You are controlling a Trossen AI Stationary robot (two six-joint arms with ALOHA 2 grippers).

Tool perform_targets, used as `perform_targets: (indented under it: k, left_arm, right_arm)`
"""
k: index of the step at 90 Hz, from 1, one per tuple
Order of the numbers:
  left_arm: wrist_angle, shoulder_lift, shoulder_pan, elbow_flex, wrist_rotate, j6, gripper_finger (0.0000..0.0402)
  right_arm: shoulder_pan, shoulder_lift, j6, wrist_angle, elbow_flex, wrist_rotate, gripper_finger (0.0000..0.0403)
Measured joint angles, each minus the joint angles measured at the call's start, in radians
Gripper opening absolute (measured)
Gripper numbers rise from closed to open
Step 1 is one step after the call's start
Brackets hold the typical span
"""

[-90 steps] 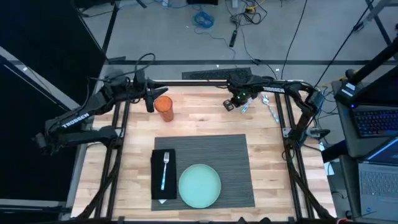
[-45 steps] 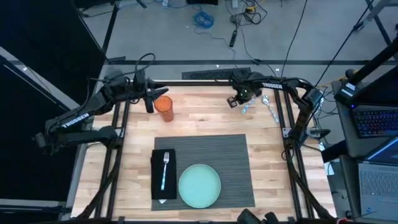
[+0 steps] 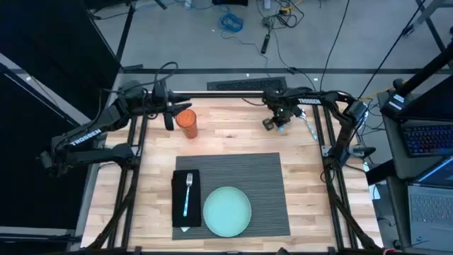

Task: Set table place
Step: Put the white knife on the gray table mat

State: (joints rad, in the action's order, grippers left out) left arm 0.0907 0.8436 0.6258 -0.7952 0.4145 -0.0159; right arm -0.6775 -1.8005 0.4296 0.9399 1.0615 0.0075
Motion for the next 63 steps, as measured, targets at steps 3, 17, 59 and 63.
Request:
perform_targets:
  k: [3, 17, 59, 63]
  left_arm:
    - [0.011, 0.0, 0.0, 0.0, 0.0, 0.0, 0.0105]
    - [0.008, 0.0, 0.0, 0.0, 0.0, -0.025, 0.0105]
    - [0.035, 0.003, 0.0, 0.0, 0.0, -0.017, 0.0105]
    - [0.035, 0.003, 0.0, 0.0, 0.0, -0.017, 0.0105]
  right_arm:
    - [0.009, 0.006, 0.002, 0.014, 0.0, -0.006, 0.0]
    - [0.041, 0.061, 0.007, -0.092, 0.008, 0.02, 0.0]
    - [-0.07, 0.153, 0.029, 0.014, 0.019, 0.197, 0.0072]
    - [-0.067, 0.153, 0.025, 0.024, 0.019, 0.196, 0.0092]
